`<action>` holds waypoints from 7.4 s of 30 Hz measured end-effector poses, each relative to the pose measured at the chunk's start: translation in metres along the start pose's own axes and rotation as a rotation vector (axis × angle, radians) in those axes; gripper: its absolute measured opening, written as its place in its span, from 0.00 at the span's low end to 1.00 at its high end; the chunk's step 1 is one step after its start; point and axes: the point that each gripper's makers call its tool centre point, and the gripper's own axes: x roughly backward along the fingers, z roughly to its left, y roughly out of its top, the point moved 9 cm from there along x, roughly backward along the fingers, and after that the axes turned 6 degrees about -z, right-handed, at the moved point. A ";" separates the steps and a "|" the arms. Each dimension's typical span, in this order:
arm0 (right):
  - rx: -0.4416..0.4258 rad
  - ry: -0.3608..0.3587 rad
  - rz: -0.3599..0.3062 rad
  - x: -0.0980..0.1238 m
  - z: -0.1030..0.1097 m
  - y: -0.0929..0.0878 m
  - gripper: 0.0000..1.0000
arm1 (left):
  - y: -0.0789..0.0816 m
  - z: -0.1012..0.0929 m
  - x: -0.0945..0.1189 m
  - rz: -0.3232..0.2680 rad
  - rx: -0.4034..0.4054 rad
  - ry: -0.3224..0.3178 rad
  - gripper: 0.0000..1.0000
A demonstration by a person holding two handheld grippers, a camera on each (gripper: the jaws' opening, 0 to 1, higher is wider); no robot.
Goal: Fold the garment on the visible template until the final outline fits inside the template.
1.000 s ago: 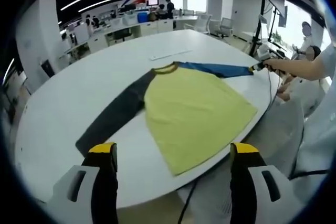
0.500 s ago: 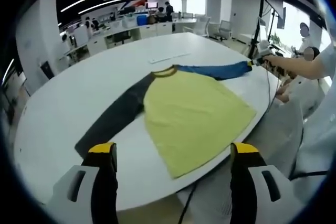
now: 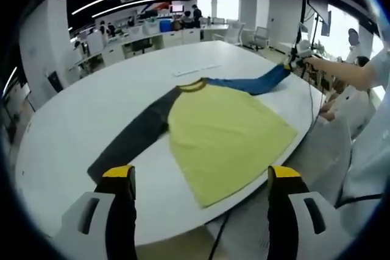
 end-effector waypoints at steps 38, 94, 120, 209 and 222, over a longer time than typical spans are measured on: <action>0.293 0.336 -0.317 0.033 0.178 0.148 0.03 | -0.005 0.010 0.012 -0.027 -0.005 -0.014 0.88; 0.414 0.694 -0.253 -0.016 0.388 0.136 0.03 | -0.017 0.037 0.021 -0.030 0.033 -0.013 0.87; 0.315 0.770 -0.079 -0.052 0.438 0.081 0.03 | -0.028 0.040 0.016 0.002 0.071 -0.010 0.86; 0.479 0.807 -0.047 -0.024 0.424 0.013 0.71 | -0.028 0.036 0.016 -0.015 0.061 -0.017 0.86; 0.484 0.781 -0.108 0.015 0.389 0.019 0.90 | -0.026 0.030 0.016 -0.018 0.034 -0.033 0.87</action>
